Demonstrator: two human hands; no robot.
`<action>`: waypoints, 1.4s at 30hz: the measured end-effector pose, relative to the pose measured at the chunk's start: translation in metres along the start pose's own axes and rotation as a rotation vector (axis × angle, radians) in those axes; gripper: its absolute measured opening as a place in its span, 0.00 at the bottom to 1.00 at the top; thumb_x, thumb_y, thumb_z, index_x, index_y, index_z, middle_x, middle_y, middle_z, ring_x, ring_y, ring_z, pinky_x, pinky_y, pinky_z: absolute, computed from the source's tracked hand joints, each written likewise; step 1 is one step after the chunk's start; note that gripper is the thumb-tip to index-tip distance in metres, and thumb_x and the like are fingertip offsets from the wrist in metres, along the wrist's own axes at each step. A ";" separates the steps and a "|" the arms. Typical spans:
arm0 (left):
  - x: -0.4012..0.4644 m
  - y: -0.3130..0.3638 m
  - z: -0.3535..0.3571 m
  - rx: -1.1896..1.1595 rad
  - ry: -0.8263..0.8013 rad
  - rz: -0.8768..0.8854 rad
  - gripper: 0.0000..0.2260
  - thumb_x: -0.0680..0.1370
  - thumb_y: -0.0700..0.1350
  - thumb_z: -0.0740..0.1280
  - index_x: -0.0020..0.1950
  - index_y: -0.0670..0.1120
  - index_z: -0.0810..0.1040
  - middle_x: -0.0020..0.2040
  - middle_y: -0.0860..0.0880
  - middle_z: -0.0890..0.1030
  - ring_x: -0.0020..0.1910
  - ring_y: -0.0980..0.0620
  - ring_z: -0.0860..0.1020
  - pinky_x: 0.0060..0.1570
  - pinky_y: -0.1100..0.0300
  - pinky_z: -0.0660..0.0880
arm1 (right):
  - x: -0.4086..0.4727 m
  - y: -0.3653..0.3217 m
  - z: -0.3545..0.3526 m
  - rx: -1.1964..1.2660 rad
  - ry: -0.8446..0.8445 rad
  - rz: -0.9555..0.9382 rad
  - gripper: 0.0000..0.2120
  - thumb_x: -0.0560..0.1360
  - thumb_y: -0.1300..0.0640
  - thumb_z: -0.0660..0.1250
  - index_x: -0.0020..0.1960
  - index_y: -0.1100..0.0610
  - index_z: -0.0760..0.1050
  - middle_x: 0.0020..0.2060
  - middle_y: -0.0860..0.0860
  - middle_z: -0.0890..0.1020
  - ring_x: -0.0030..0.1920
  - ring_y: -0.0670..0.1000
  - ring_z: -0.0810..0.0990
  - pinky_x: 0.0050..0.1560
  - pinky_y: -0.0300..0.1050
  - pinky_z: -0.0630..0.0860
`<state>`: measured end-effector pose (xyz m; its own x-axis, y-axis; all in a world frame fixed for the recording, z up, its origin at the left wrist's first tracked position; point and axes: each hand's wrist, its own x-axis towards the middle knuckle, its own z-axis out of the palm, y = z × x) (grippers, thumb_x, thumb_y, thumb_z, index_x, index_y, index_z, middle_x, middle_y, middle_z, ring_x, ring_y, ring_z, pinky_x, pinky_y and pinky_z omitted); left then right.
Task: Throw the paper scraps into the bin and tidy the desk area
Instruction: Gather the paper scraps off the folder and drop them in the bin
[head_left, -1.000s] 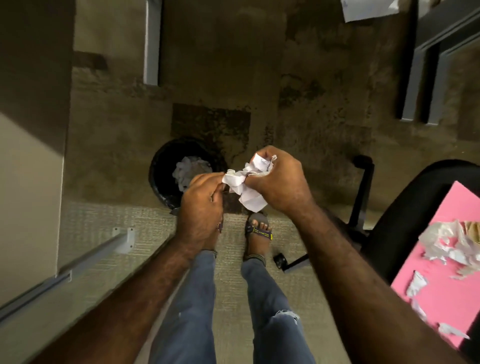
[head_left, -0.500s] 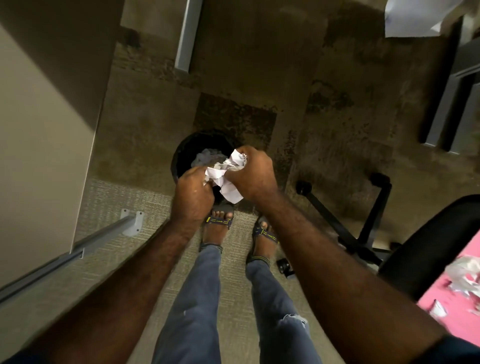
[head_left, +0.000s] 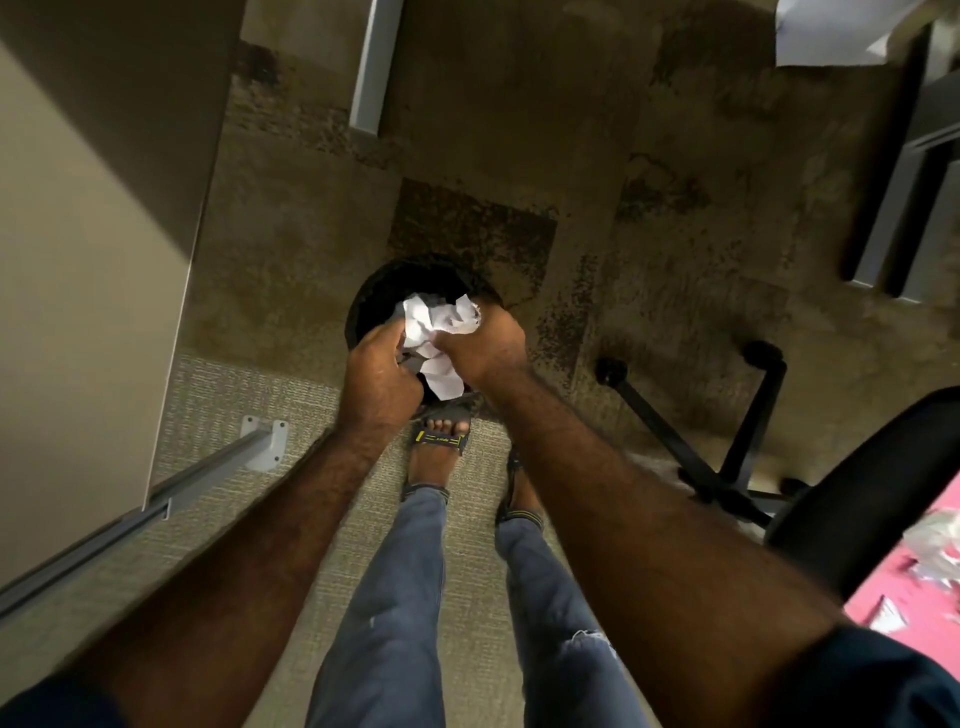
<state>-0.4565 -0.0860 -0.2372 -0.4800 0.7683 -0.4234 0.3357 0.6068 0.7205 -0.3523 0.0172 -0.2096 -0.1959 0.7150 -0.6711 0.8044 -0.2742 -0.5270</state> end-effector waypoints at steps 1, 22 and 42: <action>0.001 -0.004 0.001 0.016 0.007 -0.008 0.24 0.73 0.32 0.69 0.70 0.40 0.79 0.62 0.42 0.83 0.61 0.46 0.82 0.61 0.53 0.82 | -0.002 -0.001 0.001 0.053 0.009 0.012 0.19 0.73 0.53 0.77 0.62 0.58 0.80 0.57 0.55 0.85 0.58 0.55 0.83 0.58 0.47 0.78; -0.025 0.037 0.038 0.100 -0.009 0.092 0.29 0.73 0.27 0.63 0.74 0.40 0.75 0.69 0.40 0.79 0.69 0.43 0.78 0.68 0.49 0.77 | -0.032 0.047 -0.054 0.189 0.099 0.046 0.28 0.75 0.48 0.77 0.71 0.57 0.76 0.66 0.54 0.81 0.56 0.49 0.81 0.54 0.39 0.74; -0.116 0.162 0.163 0.048 -0.199 0.435 0.25 0.69 0.26 0.63 0.63 0.39 0.83 0.61 0.45 0.83 0.62 0.50 0.81 0.66 0.62 0.76 | -0.131 0.177 -0.207 0.437 0.348 0.065 0.25 0.75 0.49 0.77 0.70 0.51 0.77 0.63 0.47 0.79 0.62 0.45 0.79 0.59 0.41 0.79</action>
<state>-0.2148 -0.0435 -0.1612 -0.1235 0.9743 -0.1884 0.5102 0.2251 0.8301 -0.0681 0.0077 -0.1069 0.1026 0.8372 -0.5371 0.4873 -0.5131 -0.7066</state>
